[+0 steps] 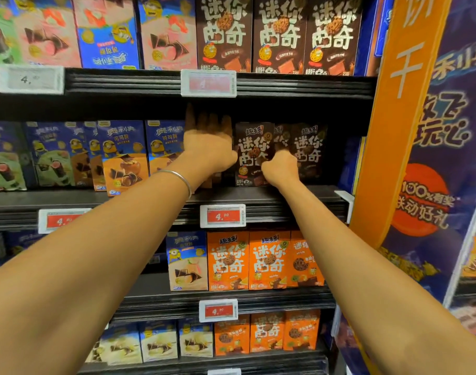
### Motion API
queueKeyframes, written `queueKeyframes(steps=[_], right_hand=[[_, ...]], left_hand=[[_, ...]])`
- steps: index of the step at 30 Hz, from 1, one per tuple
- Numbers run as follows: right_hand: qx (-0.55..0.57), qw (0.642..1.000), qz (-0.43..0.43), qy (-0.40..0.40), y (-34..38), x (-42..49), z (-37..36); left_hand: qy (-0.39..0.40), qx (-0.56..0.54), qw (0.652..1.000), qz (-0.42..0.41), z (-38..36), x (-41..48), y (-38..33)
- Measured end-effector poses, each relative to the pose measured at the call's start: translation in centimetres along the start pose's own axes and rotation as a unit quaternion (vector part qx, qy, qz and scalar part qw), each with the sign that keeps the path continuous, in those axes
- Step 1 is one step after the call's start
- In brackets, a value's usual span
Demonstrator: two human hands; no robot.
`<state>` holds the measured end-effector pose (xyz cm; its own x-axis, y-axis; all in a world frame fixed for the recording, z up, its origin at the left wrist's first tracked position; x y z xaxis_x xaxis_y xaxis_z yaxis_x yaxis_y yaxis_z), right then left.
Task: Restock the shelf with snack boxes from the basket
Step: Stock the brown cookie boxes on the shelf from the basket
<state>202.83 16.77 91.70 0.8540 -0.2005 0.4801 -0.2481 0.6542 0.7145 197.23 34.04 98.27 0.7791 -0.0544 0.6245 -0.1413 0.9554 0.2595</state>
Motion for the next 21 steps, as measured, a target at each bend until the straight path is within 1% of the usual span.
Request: queueKeyframes(steps=[3,7,11,21], right_hand=[[-0.025,0.999,-0.005,0.027,0.1,0.6,-0.9],[-0.035,0.999,0.005,0.039,0.5,1.0,-1.8],[-0.047,0.998,0.011,0.034,1.0,1.0,-2.3],[-0.062,0.997,0.003,0.038,1.6,0.8,-2.8]], left_hand=[[0.032,0.031,0.999,0.021,-0.2,0.4,0.1],[0.061,0.029,0.997,0.031,-0.6,0.7,0.4],[0.054,0.016,0.998,0.024,-0.8,0.9,0.5],[0.049,0.039,0.998,0.016,-0.6,0.9,0.5]])
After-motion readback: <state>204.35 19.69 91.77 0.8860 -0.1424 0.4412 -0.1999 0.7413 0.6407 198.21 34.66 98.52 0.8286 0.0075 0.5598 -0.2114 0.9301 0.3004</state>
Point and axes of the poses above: each hand's wrist, its own x-axis towards the middle knuckle, its own z-axis out of the back of the hand, y = z × x, the point moved 8 cm from there along x, towards the middle knuckle
